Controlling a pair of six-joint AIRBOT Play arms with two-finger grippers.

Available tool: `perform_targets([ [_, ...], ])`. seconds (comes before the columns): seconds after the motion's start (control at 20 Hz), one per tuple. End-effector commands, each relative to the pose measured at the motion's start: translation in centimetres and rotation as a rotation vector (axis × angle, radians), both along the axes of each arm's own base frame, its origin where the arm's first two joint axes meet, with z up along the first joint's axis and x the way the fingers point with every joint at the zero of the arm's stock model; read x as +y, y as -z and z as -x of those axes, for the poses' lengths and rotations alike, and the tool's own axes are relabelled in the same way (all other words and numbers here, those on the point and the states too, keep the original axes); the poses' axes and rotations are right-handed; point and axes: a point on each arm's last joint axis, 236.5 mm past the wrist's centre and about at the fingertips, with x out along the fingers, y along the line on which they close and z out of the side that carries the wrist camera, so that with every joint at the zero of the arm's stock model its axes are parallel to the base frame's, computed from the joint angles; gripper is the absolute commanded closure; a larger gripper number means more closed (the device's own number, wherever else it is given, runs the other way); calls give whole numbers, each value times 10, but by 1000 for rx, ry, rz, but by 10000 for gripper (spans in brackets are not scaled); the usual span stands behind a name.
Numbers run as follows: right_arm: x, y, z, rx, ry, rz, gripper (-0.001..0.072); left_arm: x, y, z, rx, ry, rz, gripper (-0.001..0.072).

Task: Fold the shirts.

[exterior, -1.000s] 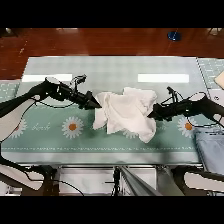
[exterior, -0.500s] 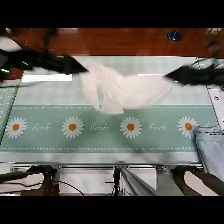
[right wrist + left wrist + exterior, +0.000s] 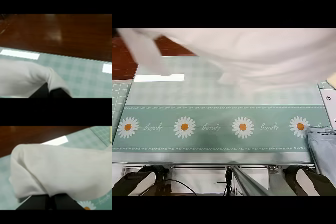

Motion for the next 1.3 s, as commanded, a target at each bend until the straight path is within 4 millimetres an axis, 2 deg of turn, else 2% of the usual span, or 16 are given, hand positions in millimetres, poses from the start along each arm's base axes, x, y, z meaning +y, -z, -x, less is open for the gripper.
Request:
perform_targets([
  [0.0, -4, -35, 28, -53, 69, 37, 694, 30, -31, 42, -103, -157, -51, 675],
  [0.15, 4, -75, 50, -164, 75, 66, 694, 27, -48, 71, -170, -161, -45, 675],
  [0.25, 10, -93, 63, -209, 83, 56, 694, 23, -56, 86, -200, -148, -37, 675],
  [0.3, 13, -93, 68, -197, 81, 47, 694, 17, -58, 93, -204, -126, -24, 675],
  [0.35, 17, -83, 72, -149, 67, 32, 694, 11, -55, 99, -170, -113, 9, 675],
  [0.45, 21, -48, 84, 6, 40, 49, 694, 3, -30, 114, -20, -86, 35, 675],
  [0.55, 15, -9, 103, 190, 42, 88, 694, 2, -2, 130, 119, -72, 12, 675],
  [0.7, -1, 1, 103, 231, 125, 77, 694, 3, 30, 146, 284, -67, -6, 675],
  [0.8, -5, 25, 93, 317, 120, 44, 694, 2, 55, 143, 371, -63, 3, 675],
  [0.9, -12, 68, 81, 451, 109, 20, 694, -1, 94, 138, 504, -44, 7, 675],
  [1.0, -23, 129, 71, 643, 108, -10, 694, -7, 141, 137, 659, -8, 0, 675],
  [1.15, -24, 218, 64, 909, 51, 22, 694, -22, 221, 128, 842, 30, 14, 674],
  [1.25, -21, 253, 34, 918, 33, 107, 694, -33, 267, 109, 846, 35, 30, 675],
])
